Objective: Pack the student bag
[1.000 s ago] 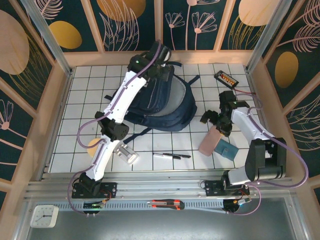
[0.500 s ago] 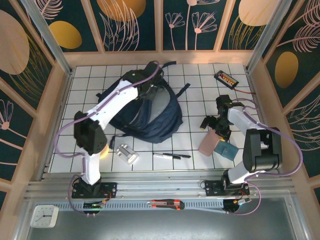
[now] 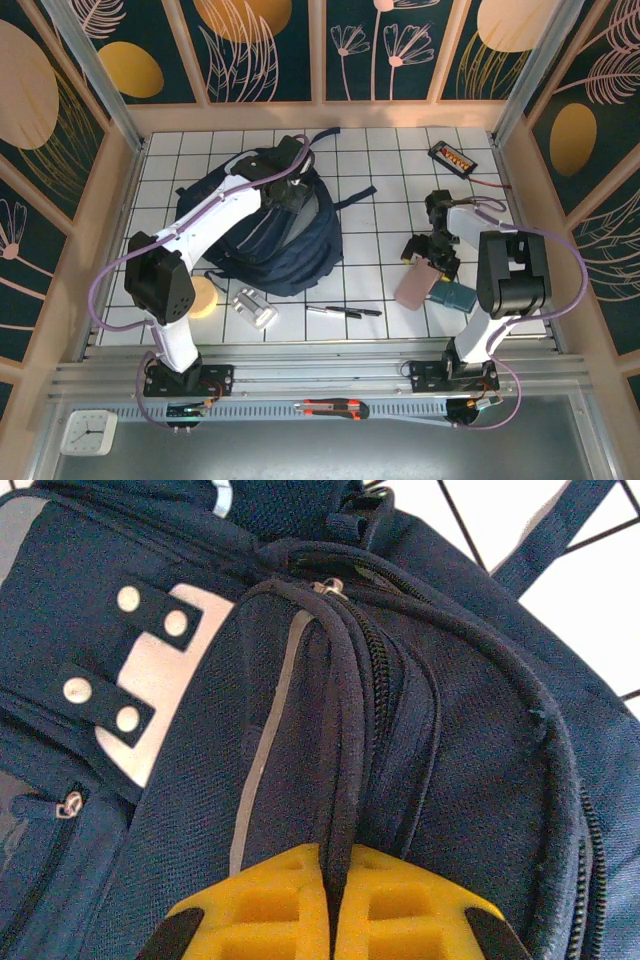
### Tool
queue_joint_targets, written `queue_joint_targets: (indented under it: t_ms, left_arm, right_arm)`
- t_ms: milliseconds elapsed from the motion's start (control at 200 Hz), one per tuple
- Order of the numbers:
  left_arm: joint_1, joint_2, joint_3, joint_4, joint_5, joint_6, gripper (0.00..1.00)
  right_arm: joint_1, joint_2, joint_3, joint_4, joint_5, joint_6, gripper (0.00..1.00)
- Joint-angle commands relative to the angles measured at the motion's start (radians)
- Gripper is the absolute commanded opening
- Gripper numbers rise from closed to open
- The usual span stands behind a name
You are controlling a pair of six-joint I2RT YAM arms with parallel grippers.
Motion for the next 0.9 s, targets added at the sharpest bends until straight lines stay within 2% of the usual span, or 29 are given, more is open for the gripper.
queue_joint_targets:
  t_ms: [0, 295, 515, 731, 891]
  left_arm:
    - [0.011, -0.024, -0.003, 0.073, 0.014, 0.027, 0.00]
    - [0.025, -0.017, 0.049, 0.078, 0.052, 0.052, 0.00]
    - [0.046, -0.027, 0.112, 0.079, 0.111, 0.055, 0.00]
    - [0.046, 0.005, 0.261, 0.005, 0.154, 0.086, 0.00]
    - [0.046, 0.010, 0.296, 0.003, 0.191, 0.092, 0.00]
  right_arm:
    - [0.004, 0.068, 0.001, 0.095, 0.014, 0.005, 0.90]
    - [0.035, 0.097, 0.083, 0.102, 0.006, 0.044, 0.68]
    - [0.020, 0.017, 0.155, 0.048, -0.027, 0.065, 0.64]
    - [0.000, -0.059, 0.307, -0.023, -0.104, 0.106, 0.63]
    - [0.003, -0.080, 0.422, -0.022, -0.196, 0.180, 0.62]
